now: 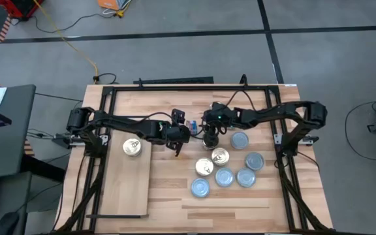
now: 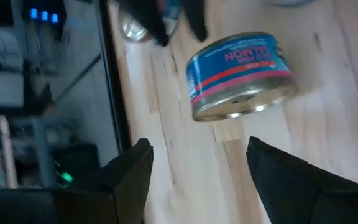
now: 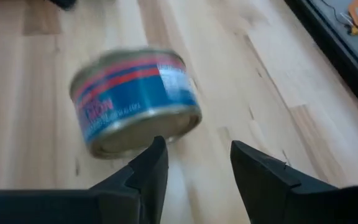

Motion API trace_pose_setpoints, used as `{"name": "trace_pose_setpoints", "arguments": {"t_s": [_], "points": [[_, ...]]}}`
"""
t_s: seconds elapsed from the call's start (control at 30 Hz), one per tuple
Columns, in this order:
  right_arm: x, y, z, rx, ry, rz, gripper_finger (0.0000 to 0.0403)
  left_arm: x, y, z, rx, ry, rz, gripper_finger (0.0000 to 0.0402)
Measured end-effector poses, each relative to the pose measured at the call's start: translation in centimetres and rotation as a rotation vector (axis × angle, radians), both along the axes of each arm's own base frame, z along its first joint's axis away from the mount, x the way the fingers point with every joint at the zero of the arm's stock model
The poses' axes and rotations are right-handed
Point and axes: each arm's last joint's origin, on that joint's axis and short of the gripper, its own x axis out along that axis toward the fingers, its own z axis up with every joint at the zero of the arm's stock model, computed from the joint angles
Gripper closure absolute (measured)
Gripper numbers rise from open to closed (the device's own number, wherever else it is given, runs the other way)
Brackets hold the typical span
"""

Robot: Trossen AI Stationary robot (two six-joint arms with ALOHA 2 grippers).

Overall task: Stack canned seafood by type on shelf
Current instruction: Stack the blue and pink tuna can on the blue and pink tuna can on the shelf

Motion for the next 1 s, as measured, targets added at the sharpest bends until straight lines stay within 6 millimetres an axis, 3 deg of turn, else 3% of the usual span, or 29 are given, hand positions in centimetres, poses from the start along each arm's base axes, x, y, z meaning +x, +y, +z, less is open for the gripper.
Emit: {"name": "trace_pose_setpoints", "arguments": {"t_s": [0.23,0.4,0.57,0.77,1.0], "points": [[0.6,-0.2,-2.3,0.036,0.035,-0.022,0.0204,0.0,0.6,0.0,-0.069,-0.087,0.105,0.0150],[2.1,1.5,-3.2,0.018,-0.028,0.039,0.0204,-0.1,0.6,-0.1,-0.076,-0.081,0.111,0.0150],[2.7,2.9,-2.8,0.024,-0.039,0.079,0.0205,-0.6,0.4,-0.4,-0.154,-0.088,0.170,0.0150],[1.8,2.5,-2.4,0.038,0.020,0.030,0.0205,-1.3,-0.1,-0.7,-0.263,-0.115,0.298,0.0150],[0.9,2.3,-0.7,0.036,0.035,0.017,0.0205,-0.6,-1.0,-0.7,-0.579,-0.298,0.409,0.0149]]}}
